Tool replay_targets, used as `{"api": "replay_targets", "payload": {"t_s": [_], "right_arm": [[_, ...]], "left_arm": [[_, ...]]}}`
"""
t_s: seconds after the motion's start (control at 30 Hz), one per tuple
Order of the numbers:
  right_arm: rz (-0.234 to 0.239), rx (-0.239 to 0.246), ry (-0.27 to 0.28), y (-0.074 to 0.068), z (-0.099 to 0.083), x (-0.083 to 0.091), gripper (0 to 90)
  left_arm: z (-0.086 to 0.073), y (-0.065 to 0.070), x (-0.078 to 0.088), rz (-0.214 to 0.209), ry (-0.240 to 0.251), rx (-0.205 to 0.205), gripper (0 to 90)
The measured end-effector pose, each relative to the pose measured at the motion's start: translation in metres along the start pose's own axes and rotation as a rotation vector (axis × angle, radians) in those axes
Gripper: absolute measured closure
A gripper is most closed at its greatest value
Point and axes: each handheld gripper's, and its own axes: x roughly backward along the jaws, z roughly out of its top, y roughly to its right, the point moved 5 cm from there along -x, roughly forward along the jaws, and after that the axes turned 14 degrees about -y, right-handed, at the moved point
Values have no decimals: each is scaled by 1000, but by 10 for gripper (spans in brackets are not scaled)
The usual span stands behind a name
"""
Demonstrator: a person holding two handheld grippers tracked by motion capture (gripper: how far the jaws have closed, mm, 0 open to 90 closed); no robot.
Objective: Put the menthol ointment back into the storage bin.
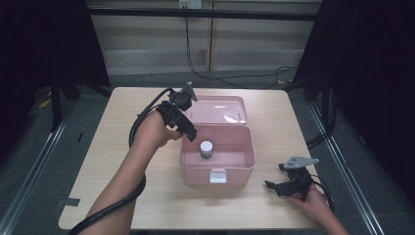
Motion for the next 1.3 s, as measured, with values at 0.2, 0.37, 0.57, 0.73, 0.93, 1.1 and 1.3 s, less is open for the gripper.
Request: {"api": "replay_targets", "payload": {"t_s": [0.2, 0.37, 0.57, 0.73, 0.93, 1.1, 1.3], "right_arm": [[0, 0, 0, 0, 0, 0, 100], [0, 0, 0, 0, 0, 0, 100], [0, 0, 0, 0, 0, 0, 99], [0, 0, 0, 0, 0, 0, 99], [0, 0, 0, 0, 0, 0, 100], [0, 1, 0, 0, 0, 0, 100], [1, -1, -3, 0, 0, 0, 99]], "left_arm": [[-14, -11, 2, -5, 1, 10, 200], [-25, -17, 3, -17, 11, 14, 201], [-36, -23, 6, -16, 23, 22, 201], [-46, -27, 8, -15, 30, 15, 200], [-58, -32, 5, -22, 41, 11, 200], [-69, -34, 3, -25, 45, 10, 200], [-81, -39, -5, -43, 63, 9, 200]]}}
